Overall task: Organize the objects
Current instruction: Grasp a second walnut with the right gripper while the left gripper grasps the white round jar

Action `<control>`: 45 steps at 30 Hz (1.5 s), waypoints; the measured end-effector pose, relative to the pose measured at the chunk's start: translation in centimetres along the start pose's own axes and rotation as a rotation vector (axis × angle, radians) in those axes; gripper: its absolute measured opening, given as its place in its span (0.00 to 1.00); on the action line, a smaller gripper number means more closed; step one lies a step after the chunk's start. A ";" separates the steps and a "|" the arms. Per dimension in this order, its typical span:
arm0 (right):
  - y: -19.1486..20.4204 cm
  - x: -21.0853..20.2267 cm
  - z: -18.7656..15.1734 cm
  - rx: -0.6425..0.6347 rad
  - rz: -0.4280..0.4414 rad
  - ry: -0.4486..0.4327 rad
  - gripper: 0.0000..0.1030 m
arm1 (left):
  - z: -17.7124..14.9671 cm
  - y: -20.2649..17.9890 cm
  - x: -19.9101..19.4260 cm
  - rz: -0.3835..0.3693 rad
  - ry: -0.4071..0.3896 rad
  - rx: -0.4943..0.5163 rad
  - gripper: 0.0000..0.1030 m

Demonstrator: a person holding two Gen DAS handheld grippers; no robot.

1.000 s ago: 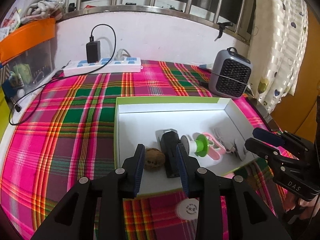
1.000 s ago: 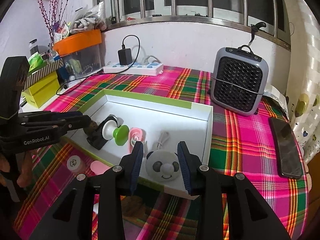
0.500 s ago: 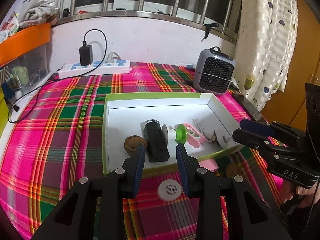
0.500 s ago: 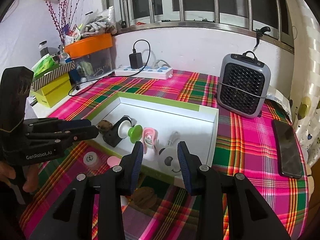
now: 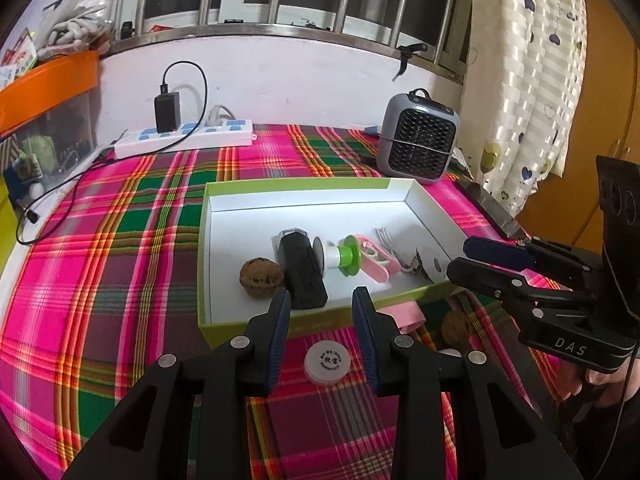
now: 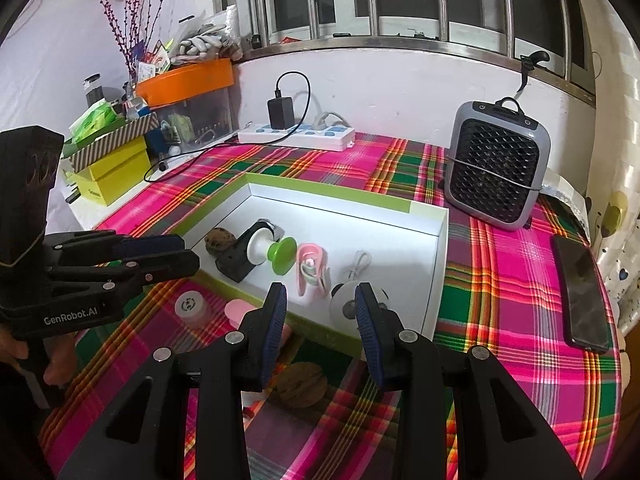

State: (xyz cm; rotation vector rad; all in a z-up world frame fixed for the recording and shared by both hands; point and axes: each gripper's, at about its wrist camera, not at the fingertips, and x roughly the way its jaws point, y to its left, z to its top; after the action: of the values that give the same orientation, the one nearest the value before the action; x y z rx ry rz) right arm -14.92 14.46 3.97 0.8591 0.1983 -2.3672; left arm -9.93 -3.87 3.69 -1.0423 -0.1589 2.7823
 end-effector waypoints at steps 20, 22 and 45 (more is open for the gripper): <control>0.6 0.0 -2.0 -0.019 0.042 0.083 0.36 | -1.3 -1.3 0.5 0.029 0.053 0.066 0.31; 0.6 0.1 -2.1 -0.016 0.054 0.094 0.36 | -1.4 -1.3 0.6 0.035 0.059 0.067 0.32; 0.4 1.8 -3.3 -0.009 0.044 0.206 0.36 | -2.4 -1.6 2.6 0.048 0.158 0.078 0.34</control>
State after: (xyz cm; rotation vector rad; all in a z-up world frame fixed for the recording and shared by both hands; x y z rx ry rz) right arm -13.99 14.32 0.33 1.0920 0.2696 -2.2340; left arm -10.02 -1.68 0.47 -1.2553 -0.0054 2.7089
